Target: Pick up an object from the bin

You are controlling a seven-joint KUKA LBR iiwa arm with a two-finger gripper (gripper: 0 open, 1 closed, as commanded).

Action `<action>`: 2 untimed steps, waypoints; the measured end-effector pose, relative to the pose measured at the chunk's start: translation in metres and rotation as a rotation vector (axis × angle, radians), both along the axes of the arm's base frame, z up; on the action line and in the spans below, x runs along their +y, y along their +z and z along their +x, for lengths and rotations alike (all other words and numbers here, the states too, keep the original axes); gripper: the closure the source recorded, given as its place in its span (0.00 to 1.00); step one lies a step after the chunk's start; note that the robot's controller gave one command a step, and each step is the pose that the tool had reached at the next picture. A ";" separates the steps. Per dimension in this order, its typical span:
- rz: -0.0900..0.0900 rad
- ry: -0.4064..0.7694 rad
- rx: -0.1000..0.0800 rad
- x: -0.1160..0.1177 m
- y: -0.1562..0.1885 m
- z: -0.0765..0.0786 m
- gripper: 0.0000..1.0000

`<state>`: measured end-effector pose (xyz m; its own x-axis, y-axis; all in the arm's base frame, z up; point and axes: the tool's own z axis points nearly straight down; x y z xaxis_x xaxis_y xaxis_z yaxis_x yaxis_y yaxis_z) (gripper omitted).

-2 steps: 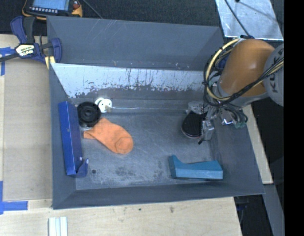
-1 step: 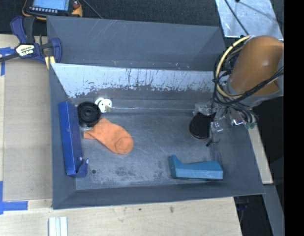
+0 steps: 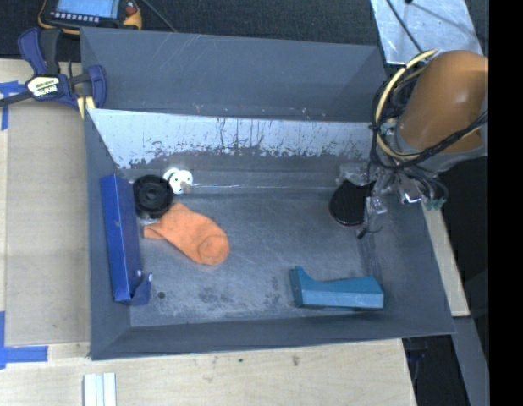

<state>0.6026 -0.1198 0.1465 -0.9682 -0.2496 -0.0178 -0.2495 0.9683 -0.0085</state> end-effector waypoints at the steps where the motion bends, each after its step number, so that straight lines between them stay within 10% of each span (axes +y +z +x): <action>1: 0.000 0.002 0.003 0.001 -0.016 0.000 1.00; 2: 0.001 0.300 0.017 -0.002 -0.067 0.026 1.00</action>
Offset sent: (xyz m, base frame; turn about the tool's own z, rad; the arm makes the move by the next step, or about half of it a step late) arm 0.0254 -0.0022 -0.0667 -0.3014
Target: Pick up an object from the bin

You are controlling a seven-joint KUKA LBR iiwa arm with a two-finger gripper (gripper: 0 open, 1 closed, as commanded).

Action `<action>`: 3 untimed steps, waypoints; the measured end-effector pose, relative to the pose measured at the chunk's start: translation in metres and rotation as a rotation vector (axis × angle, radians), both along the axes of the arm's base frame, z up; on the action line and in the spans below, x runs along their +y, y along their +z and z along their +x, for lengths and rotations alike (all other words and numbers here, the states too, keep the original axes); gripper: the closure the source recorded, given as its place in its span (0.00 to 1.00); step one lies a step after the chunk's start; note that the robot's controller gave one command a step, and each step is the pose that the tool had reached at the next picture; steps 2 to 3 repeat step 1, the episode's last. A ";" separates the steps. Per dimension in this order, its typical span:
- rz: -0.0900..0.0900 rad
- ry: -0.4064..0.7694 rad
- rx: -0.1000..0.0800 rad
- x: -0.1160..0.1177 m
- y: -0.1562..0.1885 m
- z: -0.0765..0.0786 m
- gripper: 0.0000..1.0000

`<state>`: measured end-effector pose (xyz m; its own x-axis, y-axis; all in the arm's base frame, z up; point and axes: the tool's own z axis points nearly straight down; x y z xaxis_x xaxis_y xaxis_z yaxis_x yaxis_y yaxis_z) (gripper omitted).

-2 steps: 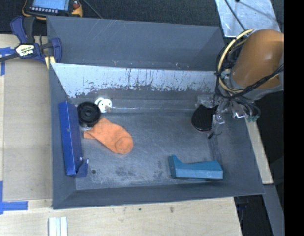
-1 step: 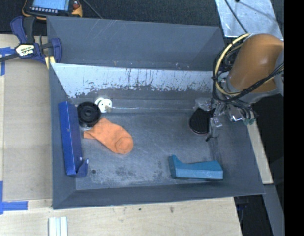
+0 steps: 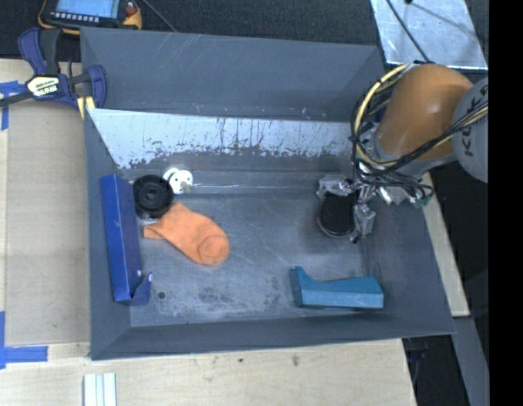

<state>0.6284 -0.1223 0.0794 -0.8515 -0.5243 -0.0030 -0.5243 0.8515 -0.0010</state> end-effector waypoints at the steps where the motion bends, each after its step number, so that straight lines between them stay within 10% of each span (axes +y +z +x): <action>1: 0.000 0.000 0.000 0.000 0.000 0.000 1.00; 3: 0.000 0.000 0.000 0.000 0.000 0.000 1.00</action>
Offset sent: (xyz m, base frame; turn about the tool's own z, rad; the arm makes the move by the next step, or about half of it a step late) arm -0.0286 -0.0351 -0.0094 -0.0157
